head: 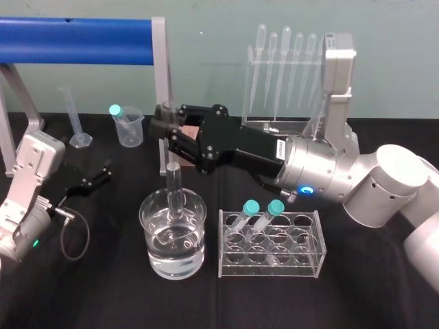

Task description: Hold the test tube with one hand and immerse one end into the beaker, then return it to the test tube rack.

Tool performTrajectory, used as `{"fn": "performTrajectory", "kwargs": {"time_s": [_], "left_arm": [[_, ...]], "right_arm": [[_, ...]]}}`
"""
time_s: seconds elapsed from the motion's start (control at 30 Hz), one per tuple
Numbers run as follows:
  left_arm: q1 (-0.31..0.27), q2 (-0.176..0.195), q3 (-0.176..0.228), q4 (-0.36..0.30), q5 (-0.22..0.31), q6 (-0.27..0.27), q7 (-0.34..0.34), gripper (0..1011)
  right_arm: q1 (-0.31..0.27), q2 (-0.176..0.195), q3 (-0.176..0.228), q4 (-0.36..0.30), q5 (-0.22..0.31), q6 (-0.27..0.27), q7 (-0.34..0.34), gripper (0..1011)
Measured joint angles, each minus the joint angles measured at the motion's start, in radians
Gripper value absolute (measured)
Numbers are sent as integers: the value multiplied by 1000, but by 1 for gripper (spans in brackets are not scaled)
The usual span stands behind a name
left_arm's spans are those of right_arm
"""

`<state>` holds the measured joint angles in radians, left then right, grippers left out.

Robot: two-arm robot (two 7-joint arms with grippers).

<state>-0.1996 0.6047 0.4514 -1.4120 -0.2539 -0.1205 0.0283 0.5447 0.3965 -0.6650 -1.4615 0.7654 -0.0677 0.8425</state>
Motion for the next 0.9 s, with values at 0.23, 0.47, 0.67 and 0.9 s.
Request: {"fn": "performTrajectory", "kwargs": {"time_s": [0.23,0.47,0.67,0.9], "left_arm": [[0,0,0,0,0,0,0,1000],[0,0,0,0,0,0,0,1000],[0,0,0,0,0,0,0,1000],[0,0,0,0,0,0,0,1000]], "right_arm": [[3,-14,-23,34,-27,-2,-21,228],[12,-46,-41,98,-46,-2,-26,228],[14,-63,-46,127,-57,-2,-30,228],[13,-80,-50,159,-77,-6,-39,228]]}}
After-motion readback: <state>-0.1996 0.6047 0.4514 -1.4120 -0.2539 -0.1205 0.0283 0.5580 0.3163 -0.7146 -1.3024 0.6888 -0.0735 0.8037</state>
